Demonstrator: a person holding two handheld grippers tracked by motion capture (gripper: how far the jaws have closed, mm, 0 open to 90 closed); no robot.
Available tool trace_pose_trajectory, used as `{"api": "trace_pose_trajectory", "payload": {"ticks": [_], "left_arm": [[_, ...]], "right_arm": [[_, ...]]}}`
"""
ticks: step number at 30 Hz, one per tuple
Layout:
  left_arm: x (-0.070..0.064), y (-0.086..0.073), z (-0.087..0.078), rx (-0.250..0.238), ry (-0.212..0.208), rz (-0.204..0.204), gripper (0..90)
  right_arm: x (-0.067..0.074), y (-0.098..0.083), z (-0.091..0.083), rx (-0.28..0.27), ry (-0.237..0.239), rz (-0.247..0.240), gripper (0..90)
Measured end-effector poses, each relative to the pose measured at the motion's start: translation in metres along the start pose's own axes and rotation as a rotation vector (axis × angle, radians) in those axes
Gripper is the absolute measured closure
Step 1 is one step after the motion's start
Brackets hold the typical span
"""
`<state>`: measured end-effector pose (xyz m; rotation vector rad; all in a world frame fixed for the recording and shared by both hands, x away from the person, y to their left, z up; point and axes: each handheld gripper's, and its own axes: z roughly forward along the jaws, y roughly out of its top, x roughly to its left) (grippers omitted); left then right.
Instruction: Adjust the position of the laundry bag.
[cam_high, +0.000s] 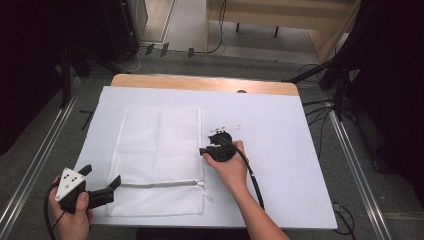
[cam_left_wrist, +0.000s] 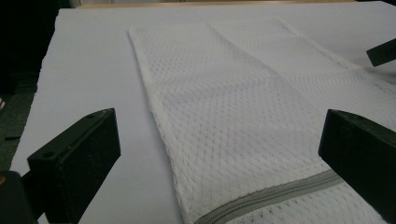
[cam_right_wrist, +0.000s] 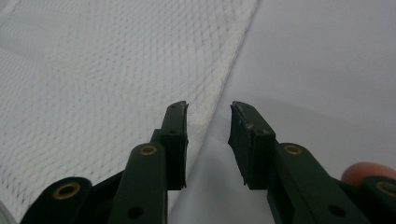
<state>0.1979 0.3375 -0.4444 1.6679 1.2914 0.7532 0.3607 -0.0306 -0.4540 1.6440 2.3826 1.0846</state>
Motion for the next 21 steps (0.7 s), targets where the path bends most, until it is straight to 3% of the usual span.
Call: {"api": "trace_pose_trajectory", "payload": {"ticks": [13,21], "left_arm": [[0.001,0.000,0.000,-0.002,0.002,-0.007,0.0],[0.001,0.000,0.000,-0.002,0.000,-0.004,0.0]], "right_arm": [[-0.002,0.005,0.012,0.030,0.044,0.073,69.5],[-0.003,0.007,0.015,0.036,0.051,0.095,69.9]]}}
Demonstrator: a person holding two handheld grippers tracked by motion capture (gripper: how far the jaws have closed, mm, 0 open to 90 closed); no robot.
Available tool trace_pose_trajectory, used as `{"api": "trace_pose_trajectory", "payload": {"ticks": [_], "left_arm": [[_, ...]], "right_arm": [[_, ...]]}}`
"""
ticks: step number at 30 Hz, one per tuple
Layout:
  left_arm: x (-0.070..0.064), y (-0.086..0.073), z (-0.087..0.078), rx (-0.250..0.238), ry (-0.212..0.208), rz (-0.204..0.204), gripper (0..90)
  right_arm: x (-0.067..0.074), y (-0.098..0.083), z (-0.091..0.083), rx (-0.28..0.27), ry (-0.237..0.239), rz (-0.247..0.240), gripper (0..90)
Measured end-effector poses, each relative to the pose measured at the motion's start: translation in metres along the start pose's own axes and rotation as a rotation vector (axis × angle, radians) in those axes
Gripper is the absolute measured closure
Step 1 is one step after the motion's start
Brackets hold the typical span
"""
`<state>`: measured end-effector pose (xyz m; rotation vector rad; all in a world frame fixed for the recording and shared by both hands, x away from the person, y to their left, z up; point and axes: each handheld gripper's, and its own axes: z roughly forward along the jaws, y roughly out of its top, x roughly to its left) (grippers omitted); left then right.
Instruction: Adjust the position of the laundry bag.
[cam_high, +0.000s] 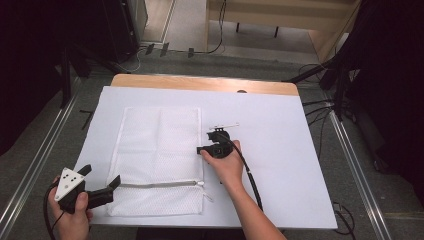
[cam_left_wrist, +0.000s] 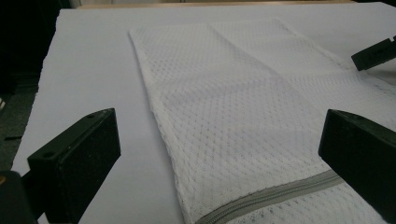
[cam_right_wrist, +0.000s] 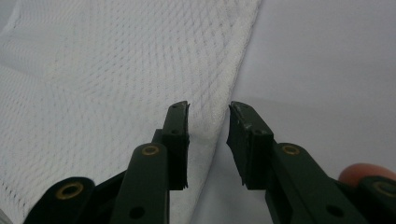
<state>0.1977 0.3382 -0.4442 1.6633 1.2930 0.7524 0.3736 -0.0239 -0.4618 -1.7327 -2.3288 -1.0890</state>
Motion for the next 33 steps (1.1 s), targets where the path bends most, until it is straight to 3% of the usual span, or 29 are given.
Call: {"api": "trace_pose_trajectory", "payload": {"ticks": [2,8,15,24,33], "left_arm": [[0.000,0.000,0.000,0.001,0.002,0.000,0.0],[0.000,0.000,-0.001,-0.002,0.005,0.000,0.0],[0.000,0.000,0.000,0.001,0.008,-0.003,0.0],[0.001,0.000,-0.001,0.006,0.008,-0.005,0.0],[-0.001,-0.001,0.001,0.013,-0.001,0.000,0.0]], "right_arm": [[0.001,0.000,0.001,0.015,0.018,0.012,69.9],[0.005,0.001,0.003,0.021,0.005,0.007,71.7],[0.009,0.000,0.004,0.020,-0.064,-0.045,89.6],[0.008,-0.001,0.000,0.011,-0.061,-0.060,90.0],[-0.006,-0.002,-0.013,-0.003,-0.066,-0.053,90.0]]}}
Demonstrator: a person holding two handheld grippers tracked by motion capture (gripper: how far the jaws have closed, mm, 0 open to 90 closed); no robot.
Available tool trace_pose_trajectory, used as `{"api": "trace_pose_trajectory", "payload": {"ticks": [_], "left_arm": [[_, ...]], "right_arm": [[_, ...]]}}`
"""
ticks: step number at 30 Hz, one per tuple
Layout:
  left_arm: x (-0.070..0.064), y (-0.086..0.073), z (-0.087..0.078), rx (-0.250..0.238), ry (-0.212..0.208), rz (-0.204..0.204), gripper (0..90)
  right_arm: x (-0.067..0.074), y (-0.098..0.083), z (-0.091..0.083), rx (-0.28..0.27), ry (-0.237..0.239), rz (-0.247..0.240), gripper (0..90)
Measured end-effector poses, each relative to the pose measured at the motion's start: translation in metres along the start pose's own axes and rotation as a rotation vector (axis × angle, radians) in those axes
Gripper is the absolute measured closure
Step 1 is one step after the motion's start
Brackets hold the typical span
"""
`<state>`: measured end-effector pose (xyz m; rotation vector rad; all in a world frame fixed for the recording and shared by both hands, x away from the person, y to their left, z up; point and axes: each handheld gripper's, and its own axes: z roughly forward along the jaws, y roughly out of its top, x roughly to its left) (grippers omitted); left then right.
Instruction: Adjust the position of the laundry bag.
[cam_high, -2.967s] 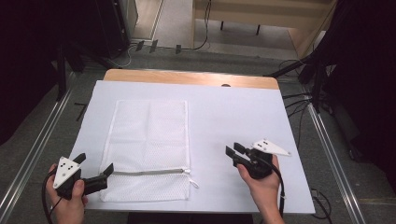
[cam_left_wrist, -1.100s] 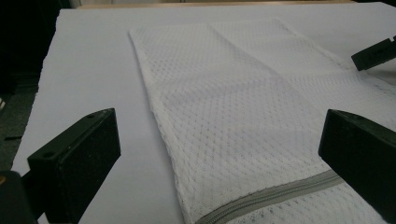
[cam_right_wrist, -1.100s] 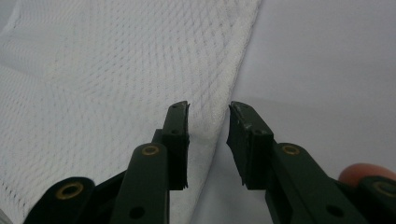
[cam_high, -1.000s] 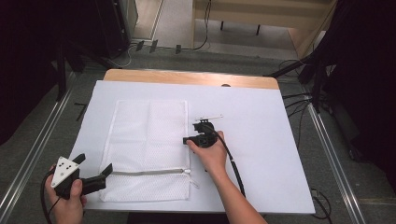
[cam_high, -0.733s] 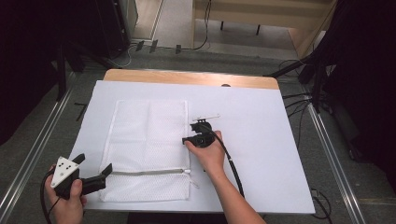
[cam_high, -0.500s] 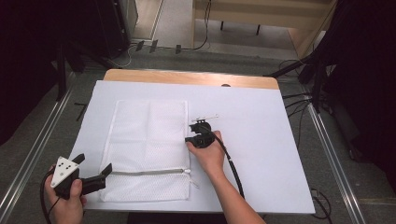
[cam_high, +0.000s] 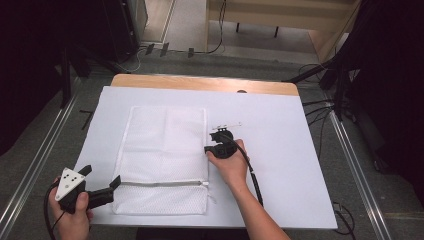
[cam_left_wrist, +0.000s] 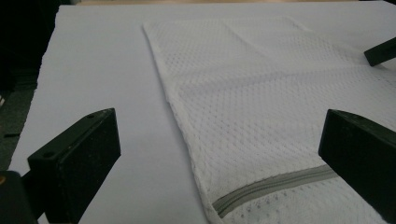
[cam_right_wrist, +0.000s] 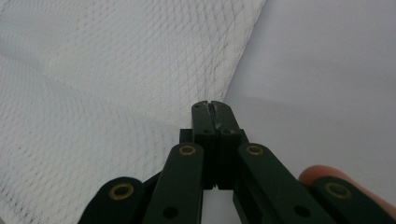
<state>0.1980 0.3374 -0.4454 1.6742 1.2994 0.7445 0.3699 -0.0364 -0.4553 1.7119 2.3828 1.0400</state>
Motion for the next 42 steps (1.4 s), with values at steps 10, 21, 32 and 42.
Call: {"api": "trace_pose_trajectory", "payload": {"ticks": [10,21,32,42], "left_arm": [[-0.004,-0.001,0.003,0.007,-0.012,0.002,0.0],[-0.012,-0.003,0.006,0.019,-0.035,0.004,0.0],[-0.019,-0.004,0.009,0.034,-0.048,0.010,0.0],[-0.020,-0.005,0.010,0.042,-0.056,0.013,0.0]], "right_arm": [[-0.026,-0.002,-0.016,-0.016,-0.027,0.017,90.0],[-0.061,-0.003,-0.036,-0.029,-0.072,0.045,90.0],[-0.089,0.004,-0.043,-0.028,-0.114,0.050,90.0],[-0.100,0.002,-0.044,-0.072,-0.144,0.044,82.7]]}}
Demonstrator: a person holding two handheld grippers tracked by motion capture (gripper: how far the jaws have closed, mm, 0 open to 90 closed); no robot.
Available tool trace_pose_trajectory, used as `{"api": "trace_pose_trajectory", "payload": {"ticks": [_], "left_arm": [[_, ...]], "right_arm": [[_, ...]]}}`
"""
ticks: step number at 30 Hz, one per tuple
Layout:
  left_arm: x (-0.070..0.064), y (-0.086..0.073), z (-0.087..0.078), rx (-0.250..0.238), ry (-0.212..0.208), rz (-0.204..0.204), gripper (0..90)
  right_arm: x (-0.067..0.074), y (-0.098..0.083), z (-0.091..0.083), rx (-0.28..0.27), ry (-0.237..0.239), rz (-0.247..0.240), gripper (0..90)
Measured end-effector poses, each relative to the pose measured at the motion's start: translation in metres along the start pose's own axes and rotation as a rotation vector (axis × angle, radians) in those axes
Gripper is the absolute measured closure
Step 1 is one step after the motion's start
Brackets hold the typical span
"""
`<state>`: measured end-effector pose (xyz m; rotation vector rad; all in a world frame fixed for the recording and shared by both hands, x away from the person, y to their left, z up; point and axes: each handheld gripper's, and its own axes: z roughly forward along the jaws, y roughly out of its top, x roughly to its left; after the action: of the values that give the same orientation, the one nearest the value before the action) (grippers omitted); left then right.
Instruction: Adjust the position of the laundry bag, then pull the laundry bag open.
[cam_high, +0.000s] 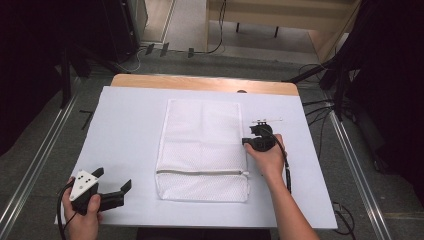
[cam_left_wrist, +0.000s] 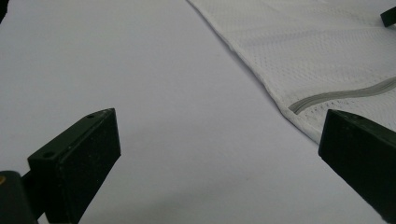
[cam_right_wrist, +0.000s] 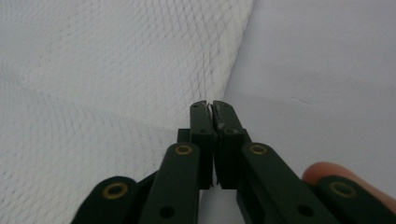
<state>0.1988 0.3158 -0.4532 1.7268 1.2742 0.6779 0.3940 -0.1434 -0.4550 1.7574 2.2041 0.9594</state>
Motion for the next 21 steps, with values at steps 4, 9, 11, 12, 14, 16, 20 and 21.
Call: {"api": "trace_pose_trajectory", "payload": {"ticks": [4,9,11,12,14,16,20,21], "left_arm": [[0.000,0.000,-0.001,-0.002,-0.003,0.000,0.0],[0.000,-0.001,0.001,0.003,-0.004,-0.004,0.0],[-0.002,-0.001,0.002,0.009,-0.006,-0.006,0.0],[-0.003,-0.001,0.004,0.012,-0.005,-0.003,0.0],[-0.005,0.000,0.006,0.015,-0.008,-0.004,0.0],[-0.007,0.000,0.007,0.018,-0.012,-0.002,0.0],[-0.017,0.003,0.011,0.023,-0.028,0.000,0.0],[-0.024,0.005,0.014,0.030,-0.039,0.020,0.0]], "right_arm": [[-0.002,-0.004,-0.011,-0.077,0.037,0.012,69.3],[-0.004,-0.020,-0.028,-0.133,0.042,-0.032,63.9],[-0.007,-0.031,-0.038,-0.165,0.045,-0.037,61.7],[-0.011,-0.044,-0.048,-0.194,0.050,-0.032,59.6],[-0.013,-0.060,-0.054,-0.215,0.042,-0.031,59.0],[-0.014,-0.075,-0.060,-0.233,0.045,-0.025,57.9],[-0.012,-0.097,-0.068,-0.266,0.042,-0.035,55.1],[-0.009,-0.106,-0.075,-0.276,0.033,-0.059,52.9]]}}
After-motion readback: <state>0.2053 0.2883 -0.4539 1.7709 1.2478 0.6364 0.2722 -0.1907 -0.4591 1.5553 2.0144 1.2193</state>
